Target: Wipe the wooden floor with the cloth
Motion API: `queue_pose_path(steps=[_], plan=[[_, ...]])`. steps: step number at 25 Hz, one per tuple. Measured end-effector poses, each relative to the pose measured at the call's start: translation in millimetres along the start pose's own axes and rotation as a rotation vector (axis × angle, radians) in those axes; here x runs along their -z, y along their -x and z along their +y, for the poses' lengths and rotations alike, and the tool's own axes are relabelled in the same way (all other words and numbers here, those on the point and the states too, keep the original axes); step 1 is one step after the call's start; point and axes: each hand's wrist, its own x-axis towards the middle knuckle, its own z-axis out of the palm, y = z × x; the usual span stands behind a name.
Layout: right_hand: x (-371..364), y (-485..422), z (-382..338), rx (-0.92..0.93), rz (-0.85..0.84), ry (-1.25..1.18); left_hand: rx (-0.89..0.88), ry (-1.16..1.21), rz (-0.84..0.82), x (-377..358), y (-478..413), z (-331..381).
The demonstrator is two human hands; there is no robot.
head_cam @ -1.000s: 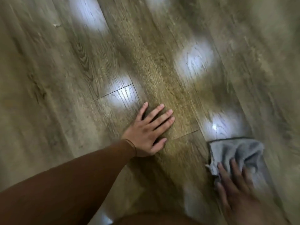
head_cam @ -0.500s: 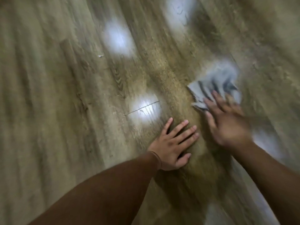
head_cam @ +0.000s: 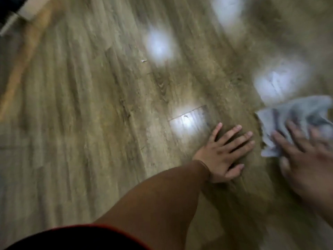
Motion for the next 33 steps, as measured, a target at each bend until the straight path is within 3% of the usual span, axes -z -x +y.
queue_pose_path(steps=[4,8,12,14,15,17,21,23,24,26,30,33], plan=[[17.3,-37.1,-12.4,-0.12,0.007,0.011,-0.071,0.05,0.137,-14.6,5.6,1.8],[-10.8,116.9,19.5,-0.36,0.143,0.06,-0.077,0.038,0.169,-13.8,-2.7,-4.7],[-26.7,355.9,25.2,-1.226,0.276,-0.084,-0.087,0.047,0.154,-13.6,1.8,-0.1],[-30.2,402.3,18.3,-1.602,0.314,-0.116,-0.075,0.045,0.155,-12.8,0.5,0.4],[-31.2,392.2,16.6,-1.686,0.346,-0.157,-0.073,0.031,0.156,-8.9,-0.8,2.6],[-23.2,337.2,10.1,-1.588,0.402,-0.2,-0.052,0.04,0.151,-9.0,2.0,7.4],[-18.4,223.5,-10.1,-0.955,0.332,-0.196,-0.035,0.076,0.03,-23.2,-11.2,2.4],[-23.0,243.8,-1.1,-0.754,0.367,-0.19,-0.084,0.151,-0.011,-16.6,-35.4,59.6],[-31.3,279.3,8.6,-0.747,0.44,-0.176,-0.079,0.19,-0.002,-9.6,-40.0,96.2],[-50.2,379.2,16.0,-0.963,0.473,-0.154,-0.148,0.19,0.002,8.0,-36.7,166.9],[-60.1,588.9,20.8,-1.766,0.384,-0.227,-0.761,0.003,-0.084,-3.7,-28.1,270.8],[-46.8,628.0,39.0,-2.084,0.466,-0.267,-0.981,-0.071,-0.13,-19.5,-38.7,341.3]])
